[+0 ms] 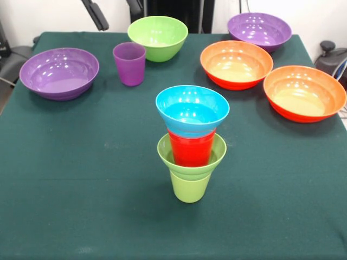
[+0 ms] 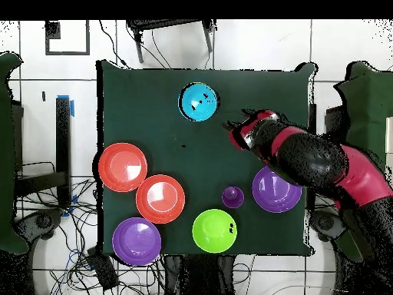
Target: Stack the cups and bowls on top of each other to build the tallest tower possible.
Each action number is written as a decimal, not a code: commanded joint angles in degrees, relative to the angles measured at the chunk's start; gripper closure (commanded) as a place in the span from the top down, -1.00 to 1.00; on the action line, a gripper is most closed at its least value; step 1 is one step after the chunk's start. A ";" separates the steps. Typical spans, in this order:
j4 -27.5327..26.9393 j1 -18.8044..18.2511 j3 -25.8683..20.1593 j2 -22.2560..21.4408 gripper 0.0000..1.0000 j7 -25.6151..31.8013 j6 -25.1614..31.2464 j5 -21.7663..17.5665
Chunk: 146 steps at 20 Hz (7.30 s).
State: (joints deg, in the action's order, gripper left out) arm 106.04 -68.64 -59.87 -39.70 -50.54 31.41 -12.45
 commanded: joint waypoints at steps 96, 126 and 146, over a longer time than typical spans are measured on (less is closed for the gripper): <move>10.12 3.95 23.68 8.99 1.00 -9.41 -15.50 -20.89; 12.52 2.61 28.33 8.90 1.00 -7.53 -19.44 -20.95; 8.04 2.36 28.51 11.36 1.00 -4.64 -19.29 -21.61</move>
State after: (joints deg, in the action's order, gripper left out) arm 118.34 -67.40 -32.52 -31.43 -50.54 14.01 -29.14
